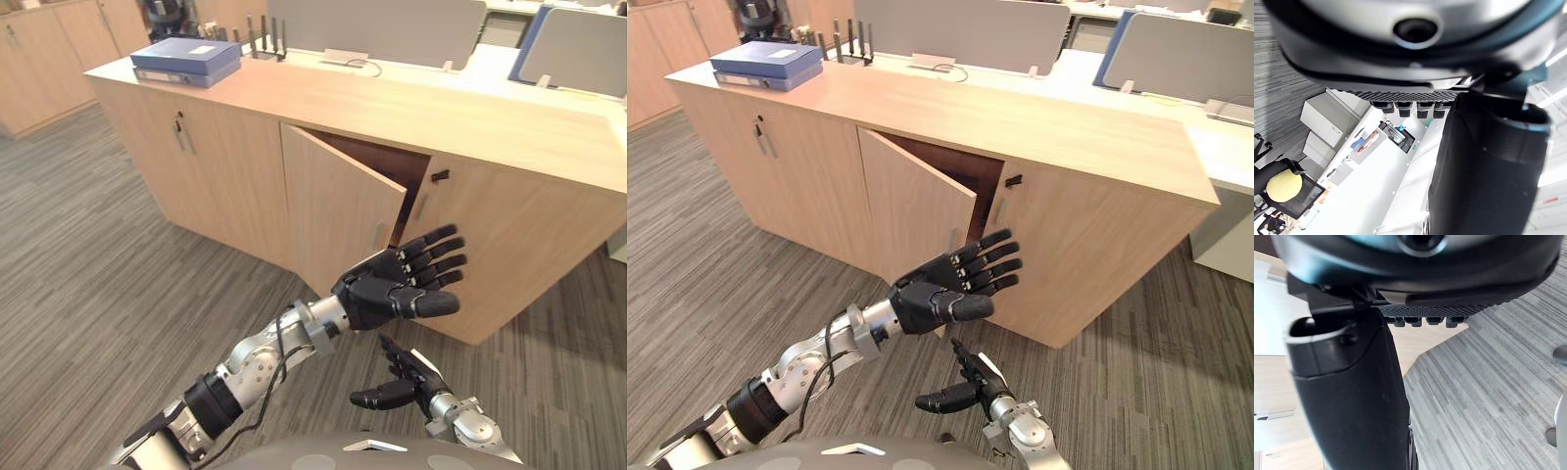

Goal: Walk over to the cabinet, pick up the folder, carry it to the office cabinet, place the folder inside the office cabinet, then close the office cabinet door

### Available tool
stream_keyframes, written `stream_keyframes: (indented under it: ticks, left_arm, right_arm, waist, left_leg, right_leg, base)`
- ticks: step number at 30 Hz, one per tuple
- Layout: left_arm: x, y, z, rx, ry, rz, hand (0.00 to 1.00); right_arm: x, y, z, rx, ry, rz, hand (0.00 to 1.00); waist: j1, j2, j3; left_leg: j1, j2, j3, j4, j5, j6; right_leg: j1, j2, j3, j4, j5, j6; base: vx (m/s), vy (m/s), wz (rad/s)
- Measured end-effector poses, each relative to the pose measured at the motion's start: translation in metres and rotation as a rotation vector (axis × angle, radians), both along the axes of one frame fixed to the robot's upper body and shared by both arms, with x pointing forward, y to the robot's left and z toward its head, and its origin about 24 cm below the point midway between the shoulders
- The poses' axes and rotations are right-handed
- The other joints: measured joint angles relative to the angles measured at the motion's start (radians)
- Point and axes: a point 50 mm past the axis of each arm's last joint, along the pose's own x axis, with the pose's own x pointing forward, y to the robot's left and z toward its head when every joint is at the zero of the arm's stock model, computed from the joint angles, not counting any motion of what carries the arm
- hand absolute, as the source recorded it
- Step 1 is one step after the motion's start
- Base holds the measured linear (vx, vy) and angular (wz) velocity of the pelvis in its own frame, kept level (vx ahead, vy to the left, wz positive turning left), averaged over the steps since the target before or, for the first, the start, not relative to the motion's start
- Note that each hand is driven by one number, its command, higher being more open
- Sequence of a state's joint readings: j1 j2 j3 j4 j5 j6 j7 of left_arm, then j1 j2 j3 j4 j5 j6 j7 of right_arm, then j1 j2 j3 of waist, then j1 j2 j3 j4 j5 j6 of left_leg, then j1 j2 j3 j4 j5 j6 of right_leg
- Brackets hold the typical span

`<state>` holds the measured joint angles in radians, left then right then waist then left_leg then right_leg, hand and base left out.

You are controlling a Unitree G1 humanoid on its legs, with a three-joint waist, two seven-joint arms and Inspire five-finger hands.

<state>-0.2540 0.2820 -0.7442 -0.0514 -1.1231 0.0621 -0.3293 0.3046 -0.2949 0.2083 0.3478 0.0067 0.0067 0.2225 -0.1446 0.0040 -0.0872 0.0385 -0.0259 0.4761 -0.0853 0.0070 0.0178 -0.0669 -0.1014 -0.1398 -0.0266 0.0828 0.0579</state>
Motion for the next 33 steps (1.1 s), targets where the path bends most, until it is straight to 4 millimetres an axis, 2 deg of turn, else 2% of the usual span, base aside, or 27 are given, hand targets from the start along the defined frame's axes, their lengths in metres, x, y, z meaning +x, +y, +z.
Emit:
stream_keyframes:
  ticks: [4,7,11,17,19,22,24,25,27,28,30,33]
  left_arm:
    - [0.004,0.002,0.003,0.002,-0.033,0.022,1.00]
    - [-0.003,0.009,-0.009,0.007,0.021,0.051,1.00]
    - [-0.020,0.030,-0.039,0.049,0.144,0.121,1.00]
    - [-0.041,0.064,-0.077,0.147,0.296,0.225,1.00]
    - [-0.046,0.078,-0.089,0.200,0.316,0.280,1.00]
    - [-0.055,0.105,-0.114,0.370,0.311,0.386,1.00]
    - [-0.070,0.133,-0.140,0.522,0.373,0.466,1.00]
    - [-0.075,0.140,-0.146,0.556,0.398,0.484,1.00]
    - [-0.093,0.166,-0.168,0.693,0.488,0.559,1.00]
    - [-0.097,0.171,-0.173,0.725,0.505,0.571,1.00]
    - [-0.121,0.186,-0.191,0.842,0.591,0.602,1.00]
    - [-0.146,0.199,-0.209,0.960,0.711,0.648,1.00]
  right_arm:
    - [-0.001,-0.002,0.000,-0.010,-0.002,-0.015,1.00]
    - [-0.001,-0.002,-0.001,-0.010,0.000,-0.017,1.00]
    - [-0.005,-0.008,-0.005,-0.013,0.024,-0.066,1.00]
    - [-0.014,-0.013,-0.015,-0.022,0.081,-0.090,1.00]
    - [-0.014,-0.012,-0.017,-0.015,0.087,-0.103,1.00]
    - [-0.018,-0.011,-0.022,-0.001,0.109,-0.139,1.00]
    - [-0.024,-0.014,-0.028,0.002,0.144,-0.175,1.00]
    - [-0.027,-0.015,-0.029,0.000,0.154,-0.181,1.00]
    - [-0.036,-0.019,-0.036,-0.028,0.201,-0.189,1.00]
    - [-0.038,-0.020,-0.038,-0.032,0.213,-0.196,1.00]
    - [-0.048,-0.026,-0.044,-0.037,0.258,-0.250,1.00]
    - [-0.058,-0.029,-0.052,-0.051,0.314,-0.295,1.00]
  waist:
    - [0.003,0.002,0.002]
    - [0.003,0.004,0.002]
    - [0.004,0.014,0.012]
    - [0.007,0.004,0.027]
    - [0.008,-0.002,0.031]
    - [0.010,-0.008,0.037]
    - [0.017,-0.011,0.041]
    - [0.020,-0.010,0.041]
    - [0.032,-0.018,0.054]
    - [0.035,-0.021,0.061]
    - [0.037,-0.021,0.065]
    - [0.041,-0.020,0.067]
  left_leg:
    - [0.005,0.001,0.006,0.000,-0.002,-0.003]
    - [0.006,0.001,0.009,0.001,-0.004,-0.005]
    - [0.013,0.001,0.016,0.001,-0.010,-0.015]
    - [0.040,0.005,0.017,0.001,-0.015,-0.023]
    - [0.041,0.006,0.017,0.001,-0.015,-0.023]
    - [0.042,0.008,0.018,0.001,-0.016,-0.023]
    - [0.046,0.012,0.021,0.002,-0.018,-0.026]
    - [0.048,0.013,0.022,0.002,-0.018,-0.027]
    - [0.053,0.019,0.023,0.018,-0.028,-0.034]
    - [0.056,0.021,0.022,0.026,-0.031,-0.032]
    - [0.059,0.023,0.019,0.034,-0.036,-0.032]
    - [0.064,0.023,0.016,0.034,-0.038,-0.033]
  right_leg:
    - [0.005,0.002,0.007,-0.008,-0.001,-0.001]
    - [0.007,0.002,0.009,-0.012,-0.001,-0.001]
    - [0.014,0.003,0.013,-0.019,0.001,0.001]
    - [0.048,0.007,0.012,-0.032,-0.003,0.004]
    - [0.049,0.008,0.012,-0.032,-0.004,0.003]
    - [0.049,0.010,0.012,-0.031,-0.005,0.001]
    - [0.052,0.014,0.014,-0.029,-0.008,0.000]
    - [0.053,0.015,0.015,-0.028,-0.008,0.000]
    - [0.063,0.017,0.015,-0.028,-0.011,0.003]
    - [0.070,0.017,0.014,-0.028,-0.013,0.004]
    - [0.076,0.017,0.010,-0.027,-0.019,0.004]
    - [0.083,0.017,0.007,-0.027,-0.023,0.004]
  base:
    - [-0.01,-0.011,-0.04]
    - [0.00,-0.004,-0.01]
    - [-0.01,-0.014,-0.05]
    - [0.00,0.000,0.00]
    - [0.00,0.000,0.00]
    - [0.00,0.000,0.00]
    - [0.00,-0.020,-0.04]
    - [0.01,-0.023,-0.06]
    - [0.00,0.000,0.00]
    - [0.01,-0.019,0.03]
    - [0.01,-0.021,0.05]
    - [0.00,-0.007,0.01]
